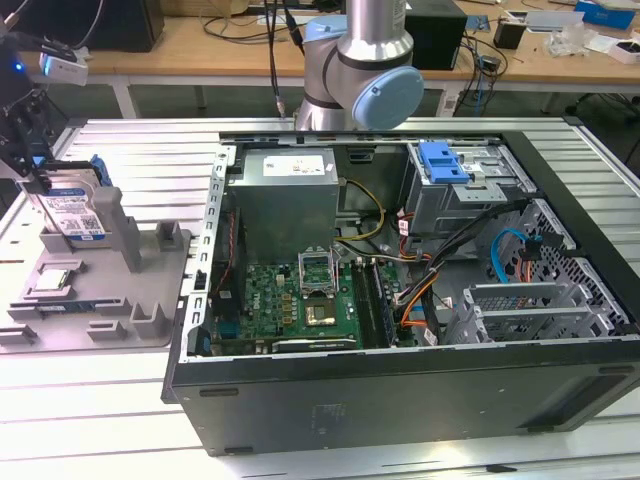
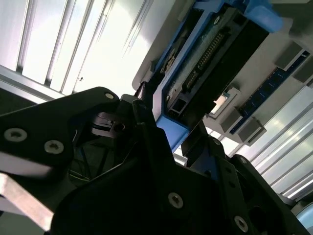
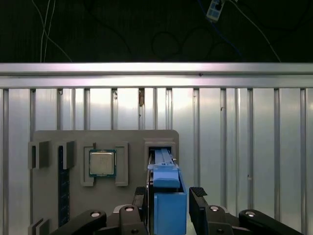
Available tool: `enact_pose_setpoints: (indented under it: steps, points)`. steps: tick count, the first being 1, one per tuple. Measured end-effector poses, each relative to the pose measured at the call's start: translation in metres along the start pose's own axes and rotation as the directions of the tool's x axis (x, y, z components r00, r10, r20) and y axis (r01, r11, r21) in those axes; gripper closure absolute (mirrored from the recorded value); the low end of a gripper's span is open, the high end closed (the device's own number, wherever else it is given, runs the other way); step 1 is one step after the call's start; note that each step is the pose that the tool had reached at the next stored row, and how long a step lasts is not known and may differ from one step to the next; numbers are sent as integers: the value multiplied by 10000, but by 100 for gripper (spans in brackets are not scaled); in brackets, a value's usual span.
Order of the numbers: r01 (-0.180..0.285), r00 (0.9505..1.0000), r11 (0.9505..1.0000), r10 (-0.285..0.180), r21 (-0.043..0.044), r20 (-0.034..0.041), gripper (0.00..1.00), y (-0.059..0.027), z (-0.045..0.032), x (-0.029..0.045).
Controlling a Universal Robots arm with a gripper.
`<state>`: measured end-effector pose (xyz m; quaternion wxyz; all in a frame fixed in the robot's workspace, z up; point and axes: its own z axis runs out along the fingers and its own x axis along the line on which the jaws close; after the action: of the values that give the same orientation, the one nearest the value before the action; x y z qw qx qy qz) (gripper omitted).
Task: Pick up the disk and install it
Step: 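Pick up the disk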
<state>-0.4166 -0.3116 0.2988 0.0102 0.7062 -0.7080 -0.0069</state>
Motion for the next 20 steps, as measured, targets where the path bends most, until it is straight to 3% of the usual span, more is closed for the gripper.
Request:
enact_pose_setpoints:
  steps: [3, 4, 20]
  points:
    - [20, 10000, 10000, -20, 2, -1, 54, 18, 3, -6]
    - [20, 10000, 10000, -20, 1, -2, 61, 21, 3, -7]
    - [21, 10000, 10000, -21, 0, -18, 63, 27, 29, -7]
